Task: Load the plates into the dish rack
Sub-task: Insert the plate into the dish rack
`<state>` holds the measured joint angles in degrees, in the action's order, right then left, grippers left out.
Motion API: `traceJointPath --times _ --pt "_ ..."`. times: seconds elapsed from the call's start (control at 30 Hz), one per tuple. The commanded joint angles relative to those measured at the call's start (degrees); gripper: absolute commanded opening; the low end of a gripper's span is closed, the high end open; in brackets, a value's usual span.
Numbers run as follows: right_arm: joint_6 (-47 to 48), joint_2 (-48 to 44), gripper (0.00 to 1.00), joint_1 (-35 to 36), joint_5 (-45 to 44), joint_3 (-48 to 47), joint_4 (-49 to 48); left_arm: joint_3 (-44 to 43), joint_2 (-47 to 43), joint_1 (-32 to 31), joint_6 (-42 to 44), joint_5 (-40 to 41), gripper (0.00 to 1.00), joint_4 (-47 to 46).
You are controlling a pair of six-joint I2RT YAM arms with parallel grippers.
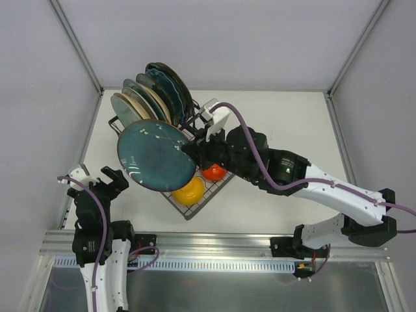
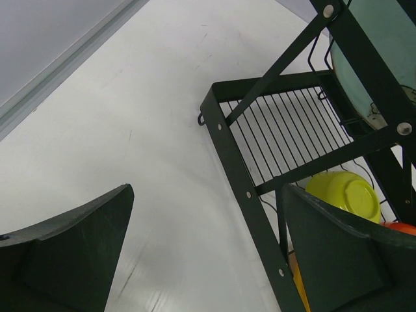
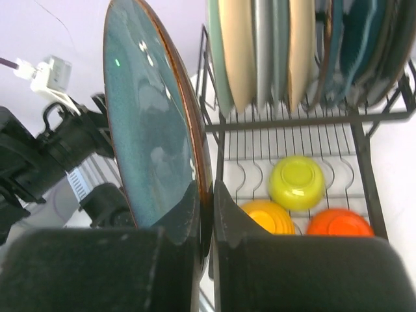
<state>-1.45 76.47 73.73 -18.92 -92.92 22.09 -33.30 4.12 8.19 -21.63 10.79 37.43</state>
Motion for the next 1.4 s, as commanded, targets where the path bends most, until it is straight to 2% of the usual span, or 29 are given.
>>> traceJointPath --times 0.0,0.6,0.87,1.1,1.37 --pt "3.6 0.3 0.01 1.8 -5.0 -6.5 -20.9 -0.8 0.7 -0.5 -1.0 1.2 0.99 0.4" --pt "24.6 15.9 0.01 6.2 -21.2 -14.7 -50.6 -0.9 1.0 -0.5 -1.0 1.0 0.99 0.5" --pt "39.7 23.8 0.01 8.2 -27.5 -20.2 -62.9 -0.9 0.8 -0.5 -1.0 1.0 0.99 0.5" --pt "45.4 30.3 0.00 8.7 -30.5 -25.3 -64.3 -0.9 0.7 -0.5 -1.0 0.8 0.99 0.5" --pt "47.8 33.0 0.00 8.7 -33.4 -25.3 -64.9 -0.9 0.8 -0.5 -0.9 0.6 0.99 0.5"
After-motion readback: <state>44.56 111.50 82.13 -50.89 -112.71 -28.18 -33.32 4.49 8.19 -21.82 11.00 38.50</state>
